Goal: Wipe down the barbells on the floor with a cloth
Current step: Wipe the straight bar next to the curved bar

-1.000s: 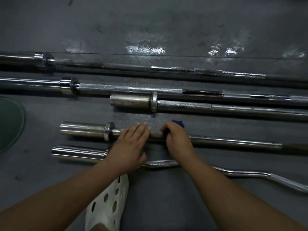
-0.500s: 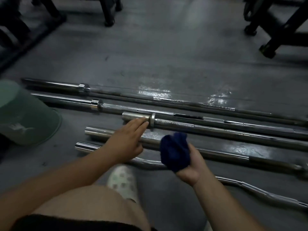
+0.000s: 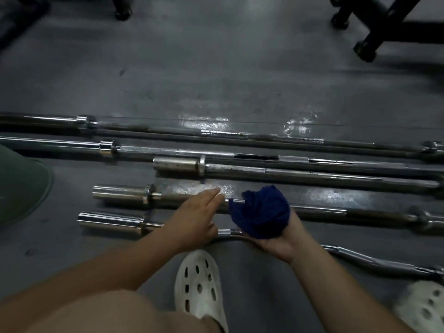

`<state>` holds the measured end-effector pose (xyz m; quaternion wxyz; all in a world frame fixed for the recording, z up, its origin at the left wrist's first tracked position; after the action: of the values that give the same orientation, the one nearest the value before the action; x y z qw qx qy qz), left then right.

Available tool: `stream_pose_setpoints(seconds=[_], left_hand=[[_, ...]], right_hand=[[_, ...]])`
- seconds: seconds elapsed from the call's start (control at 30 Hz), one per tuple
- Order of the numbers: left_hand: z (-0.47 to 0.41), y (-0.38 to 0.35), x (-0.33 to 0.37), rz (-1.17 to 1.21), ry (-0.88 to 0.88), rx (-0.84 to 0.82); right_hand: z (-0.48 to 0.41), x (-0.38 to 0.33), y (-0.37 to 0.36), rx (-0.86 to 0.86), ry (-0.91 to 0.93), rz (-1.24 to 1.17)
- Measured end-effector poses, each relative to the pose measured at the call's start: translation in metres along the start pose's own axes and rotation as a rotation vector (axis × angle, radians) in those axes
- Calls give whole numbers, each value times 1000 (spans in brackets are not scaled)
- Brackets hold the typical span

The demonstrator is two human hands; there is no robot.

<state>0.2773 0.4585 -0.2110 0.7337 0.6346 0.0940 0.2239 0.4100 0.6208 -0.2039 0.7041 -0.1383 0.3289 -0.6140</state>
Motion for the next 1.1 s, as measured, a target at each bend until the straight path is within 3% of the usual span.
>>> stream_pose_setpoints(seconds=[0.13, 0.23, 0.33, 0.37, 0.5, 0.57, 0.63, 0.7, 0.83, 0.9, 1.0, 1.07, 1.1], left_hand=[[-38, -40, -1, 79, 39, -87], [-59, -64, -9, 112, 114, -98], [-69, -83, -16, 116, 167, -70], [-70, -87, -18, 111, 184, -74], [-66, -97, -14, -28, 156, -121], [-67, -98, -4, -75, 125, -141], [-72, -100, 8, -90, 103, -128], [-79, -104, 18, -96, 88, -125], [-82, -108, 25, -61, 134, -152], [-81, -108, 22, -79, 129, -156], [-81, -107, 22, -111, 119, -172], [-85, -106, 31, -117, 132, -180], [-87, -106, 36, -121, 121, -181]], right_hand=[[-43, -28, -11, 144, 402, 443], [-87, -32, -7, 235, 707, 1093], [-134, 14, 7, 38, 780, 1847], [-144, 31, 13, -17, 770, 1988], [-145, 1, 41, -61, 957, 1953], [-132, -43, 76, 117, 1039, 1923], [-115, -78, 107, 349, 961, 1857], [-111, -77, 103, 447, 887, 1795], [-126, 4, 54, 96, 767, 1950], [-128, 2, 65, 60, 798, 1965], [-120, -47, 105, 330, 919, 1839], [-119, -54, 105, 483, 838, 1763], [-120, -46, 95, 470, 794, 1795]])
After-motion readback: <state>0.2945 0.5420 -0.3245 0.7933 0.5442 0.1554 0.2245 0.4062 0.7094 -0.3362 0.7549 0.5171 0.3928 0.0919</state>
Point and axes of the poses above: each hand's wrist, its own z-axis away from the middle knuckle, its own y-axis out of the back of the hand, x = y × z, the point moved 2 cm from there along -z, towards the middle knuckle, and after that the axes turned 10 degrees about -z, right-handed, at the moved point
